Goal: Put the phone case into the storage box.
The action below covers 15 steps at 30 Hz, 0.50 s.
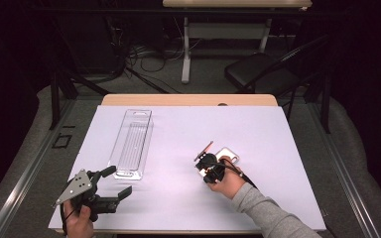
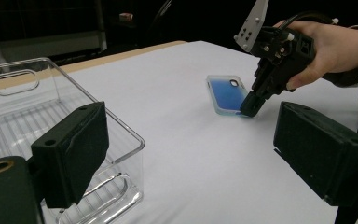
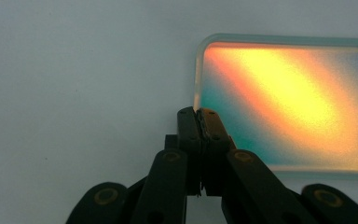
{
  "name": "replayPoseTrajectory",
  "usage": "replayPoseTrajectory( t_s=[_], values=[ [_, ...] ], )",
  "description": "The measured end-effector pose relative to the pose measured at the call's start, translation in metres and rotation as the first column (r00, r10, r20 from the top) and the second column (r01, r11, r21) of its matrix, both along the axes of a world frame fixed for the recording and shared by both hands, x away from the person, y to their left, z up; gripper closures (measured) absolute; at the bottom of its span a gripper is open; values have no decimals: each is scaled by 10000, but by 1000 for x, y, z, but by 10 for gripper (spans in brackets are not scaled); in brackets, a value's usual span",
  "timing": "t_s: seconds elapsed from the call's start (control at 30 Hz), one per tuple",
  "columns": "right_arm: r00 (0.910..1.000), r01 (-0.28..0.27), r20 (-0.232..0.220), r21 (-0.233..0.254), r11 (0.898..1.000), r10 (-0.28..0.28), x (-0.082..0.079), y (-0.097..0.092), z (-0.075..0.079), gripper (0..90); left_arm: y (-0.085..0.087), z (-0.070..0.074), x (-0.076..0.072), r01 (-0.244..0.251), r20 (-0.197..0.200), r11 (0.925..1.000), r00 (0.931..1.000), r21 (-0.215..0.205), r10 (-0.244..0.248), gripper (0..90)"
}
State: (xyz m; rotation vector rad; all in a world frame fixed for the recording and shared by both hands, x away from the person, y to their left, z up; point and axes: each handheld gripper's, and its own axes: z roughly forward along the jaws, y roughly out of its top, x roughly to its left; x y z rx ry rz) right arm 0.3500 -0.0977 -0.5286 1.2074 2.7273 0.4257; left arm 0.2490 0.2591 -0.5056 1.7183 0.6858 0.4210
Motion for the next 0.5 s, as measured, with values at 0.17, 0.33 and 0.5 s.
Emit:
replayPoseTrajectory(
  t_s=[0.17, 0.33, 0.5],
  values=[
    [10000, -68, 51, -95, 9999, 69, -1, 0, 0, 889, 0, 0, 0, 5, -9, 10000, 10000, 8, -5, 106],
    [9997, -117, 202, -19, 9999, 117, -2, 1, 0, 889, 0, 0, 0, 2, -7, 10000, 10000, -15, -2, 106],
    [9992, -215, 347, -75, 9997, 217, -4, 1, 3, 889, 0, 0, 0, 5, -19, 10000, 10000, 1, -5, 106]
  ],
)
